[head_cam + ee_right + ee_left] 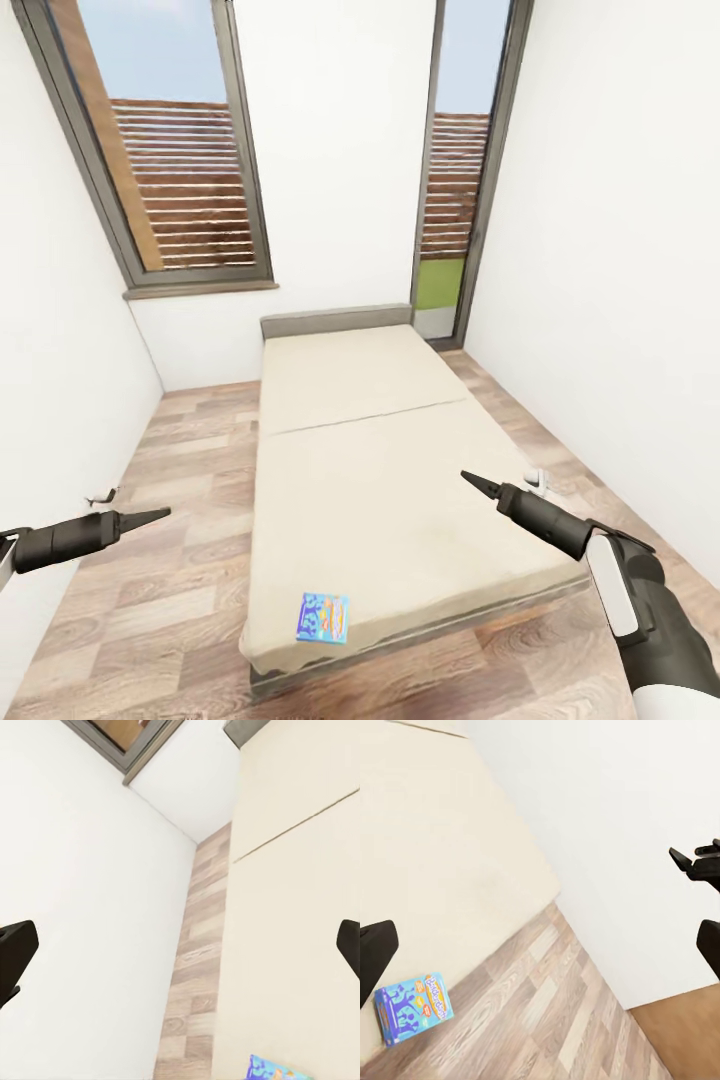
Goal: Put all the toys in the child's room - the three board games (two on the bed and one on the table), the two jigsaw puzzles on the table, and the tennis ball on the table - inside the toy box on the table in the child's room.
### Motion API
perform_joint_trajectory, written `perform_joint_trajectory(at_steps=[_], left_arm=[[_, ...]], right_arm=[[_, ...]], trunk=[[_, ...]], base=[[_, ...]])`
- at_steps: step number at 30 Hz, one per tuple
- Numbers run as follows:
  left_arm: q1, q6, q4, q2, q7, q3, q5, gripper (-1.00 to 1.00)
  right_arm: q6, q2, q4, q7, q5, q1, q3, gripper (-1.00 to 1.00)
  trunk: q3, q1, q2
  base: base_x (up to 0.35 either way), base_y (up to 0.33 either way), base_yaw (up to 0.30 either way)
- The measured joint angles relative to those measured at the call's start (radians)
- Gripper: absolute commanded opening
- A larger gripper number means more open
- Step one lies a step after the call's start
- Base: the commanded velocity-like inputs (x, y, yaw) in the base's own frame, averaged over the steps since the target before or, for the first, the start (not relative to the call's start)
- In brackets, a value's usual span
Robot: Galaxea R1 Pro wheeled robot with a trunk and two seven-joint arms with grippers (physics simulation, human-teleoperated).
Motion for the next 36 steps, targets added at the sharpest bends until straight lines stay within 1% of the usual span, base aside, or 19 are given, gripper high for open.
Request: perform_joint_trajectory(at_steps=[9,25,29,36], left_arm=[[0.0,0.0,0.0,0.0,0.0,0.0,0.0,1.0],[0.0,0.001,0.0,0.0,0.0,0.0,0.0,1.0],[0.0,0.001,0.0,0.0,0.0,0.0,0.0,1.0],[0.0,0.001,0.0,0.0,0.0,-0.001,0.0,1.0]], right_arm=[[0.0,0.0,-0.001,0.0,0.0,0.0,0.001,1.0],[0.0,0.0,-0.001,-0.001,0.0,0.0,0.001,1.0],[0.0,0.001,0.0,-0.001,0.0,0.0,0.0,1.0],[0.0,0.001,0.0,0.0,0.0,0.0,-0.001,1.0]], trunk=[[0.003,0.0,0.0],[0.021,0.0,0.0],[0.025,0.0,0.0],[0.027,0.0,0.0]], base=[[0.0,-0.002,0.275],[0.0,0.0,0.218],[0.0,0.0,0.135],[0.0,0.0,0.045]])
